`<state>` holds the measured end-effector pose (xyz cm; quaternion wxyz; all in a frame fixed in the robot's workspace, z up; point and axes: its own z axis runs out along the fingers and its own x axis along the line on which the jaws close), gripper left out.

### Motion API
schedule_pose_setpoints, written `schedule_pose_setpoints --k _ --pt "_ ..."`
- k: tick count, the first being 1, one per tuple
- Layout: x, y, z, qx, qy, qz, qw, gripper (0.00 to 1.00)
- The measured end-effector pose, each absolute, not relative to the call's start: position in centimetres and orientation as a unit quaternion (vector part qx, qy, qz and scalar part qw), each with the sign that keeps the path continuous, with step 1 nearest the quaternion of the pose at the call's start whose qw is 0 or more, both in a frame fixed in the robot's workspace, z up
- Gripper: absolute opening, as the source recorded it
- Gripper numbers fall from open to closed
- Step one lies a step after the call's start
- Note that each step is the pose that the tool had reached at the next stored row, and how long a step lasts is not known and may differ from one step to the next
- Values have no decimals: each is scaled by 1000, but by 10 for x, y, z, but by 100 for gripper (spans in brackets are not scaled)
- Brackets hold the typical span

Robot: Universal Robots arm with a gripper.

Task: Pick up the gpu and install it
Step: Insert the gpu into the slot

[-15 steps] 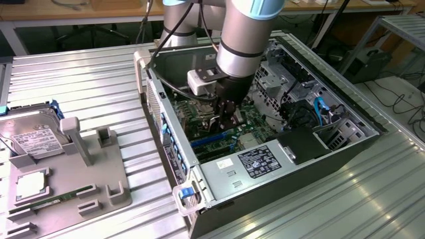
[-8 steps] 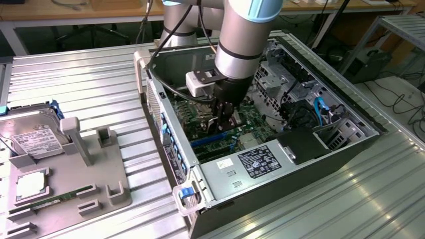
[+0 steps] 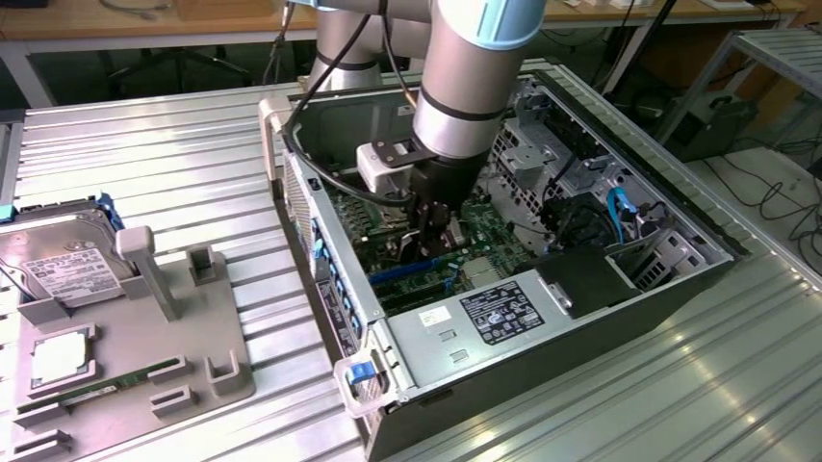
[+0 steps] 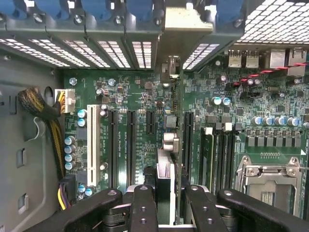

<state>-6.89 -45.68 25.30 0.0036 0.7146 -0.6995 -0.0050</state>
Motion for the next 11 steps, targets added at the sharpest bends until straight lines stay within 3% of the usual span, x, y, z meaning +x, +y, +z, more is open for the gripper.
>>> schedule_pose_setpoints --k 11 --pt "-70 -455 248 714 -700 -7 6 28"
